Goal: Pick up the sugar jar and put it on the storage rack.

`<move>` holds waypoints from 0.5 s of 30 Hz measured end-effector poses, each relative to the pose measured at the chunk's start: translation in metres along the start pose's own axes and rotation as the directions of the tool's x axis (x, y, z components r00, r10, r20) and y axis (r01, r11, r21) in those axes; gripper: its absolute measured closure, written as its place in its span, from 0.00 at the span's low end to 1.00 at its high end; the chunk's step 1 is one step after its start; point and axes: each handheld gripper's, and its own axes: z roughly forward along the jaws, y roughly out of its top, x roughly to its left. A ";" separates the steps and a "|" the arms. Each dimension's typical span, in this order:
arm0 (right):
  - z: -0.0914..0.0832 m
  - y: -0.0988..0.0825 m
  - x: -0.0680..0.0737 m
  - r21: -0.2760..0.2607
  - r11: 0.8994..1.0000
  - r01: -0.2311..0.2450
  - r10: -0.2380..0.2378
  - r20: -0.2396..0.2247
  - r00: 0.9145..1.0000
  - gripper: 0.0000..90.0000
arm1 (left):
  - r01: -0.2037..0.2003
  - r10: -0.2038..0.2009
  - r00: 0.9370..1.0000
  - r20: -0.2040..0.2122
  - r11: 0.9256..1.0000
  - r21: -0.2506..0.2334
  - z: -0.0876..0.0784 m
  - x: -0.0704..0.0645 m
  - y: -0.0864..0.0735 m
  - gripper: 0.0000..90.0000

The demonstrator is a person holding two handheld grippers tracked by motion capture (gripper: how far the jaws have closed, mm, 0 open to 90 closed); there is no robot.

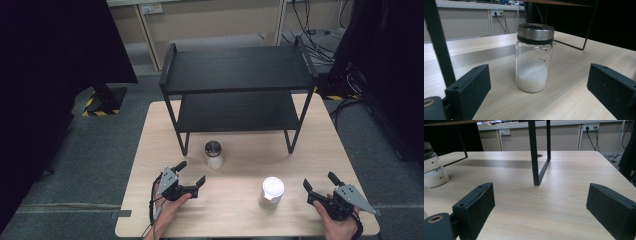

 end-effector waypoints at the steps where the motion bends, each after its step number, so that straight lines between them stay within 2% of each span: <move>1: 0.000 0.000 0.000 0.000 1.000 0.000 0.000 0.000 1.000 0.09 | 0.000 0.000 1.000 0.000 1.000 0.000 0.000 0.000 0.000 0.05; 5: 0.000 0.000 0.000 0.001 1.000 -0.001 0.001 -0.001 1.000 0.09 | 0.002 -0.002 1.000 0.000 1.000 0.009 0.010 0.002 0.003 0.05; 10: 0.000 -0.001 -0.001 -0.005 1.000 -0.008 0.008 0.000 1.000 0.09 | 0.025 -0.025 1.000 0.010 0.999 0.025 0.025 0.008 0.008 0.05; 15: 0.000 -0.001 -0.001 -0.003 1.000 -0.008 0.008 -0.001 1.000 0.09 | 0.029 -0.029 1.000 0.002 0.999 0.029 0.032 0.008 0.010 0.05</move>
